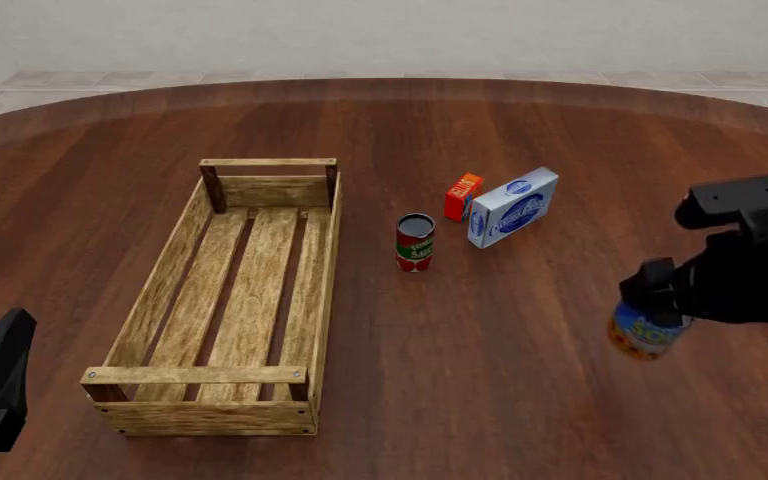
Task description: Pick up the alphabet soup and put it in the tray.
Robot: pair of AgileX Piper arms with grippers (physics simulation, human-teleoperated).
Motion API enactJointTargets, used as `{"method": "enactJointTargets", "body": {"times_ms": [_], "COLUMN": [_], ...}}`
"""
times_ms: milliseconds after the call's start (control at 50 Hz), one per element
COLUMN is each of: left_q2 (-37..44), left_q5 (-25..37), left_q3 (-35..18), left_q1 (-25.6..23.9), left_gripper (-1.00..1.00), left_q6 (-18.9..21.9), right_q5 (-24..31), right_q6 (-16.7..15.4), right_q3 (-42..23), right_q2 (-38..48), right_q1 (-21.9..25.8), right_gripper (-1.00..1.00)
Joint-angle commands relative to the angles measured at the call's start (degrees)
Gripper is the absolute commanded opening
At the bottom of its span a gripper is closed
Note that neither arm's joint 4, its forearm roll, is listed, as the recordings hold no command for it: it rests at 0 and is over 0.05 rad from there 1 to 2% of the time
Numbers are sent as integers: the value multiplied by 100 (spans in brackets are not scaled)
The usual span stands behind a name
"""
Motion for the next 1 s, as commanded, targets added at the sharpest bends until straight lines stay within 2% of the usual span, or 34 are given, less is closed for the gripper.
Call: {"method": "enactJointTargets", "body": {"times_ms": [20,520,1000], "left_q2": [0,0,0], "left_q5": [-1,0,0], "left_q3": [0,0,0], "left_q1": [-1,-1,-1], "left_gripper": [100,100,100], "left_q6": [0,-1,1], "right_q5": [118,-220,-483], "right_q6": [89,145,147], "right_q3": [-286,-1218,-2186], "right_q2": [-75,655,1572], "right_q1": [218,1175,1790], "right_gripper": [-100,-100,-100]}}
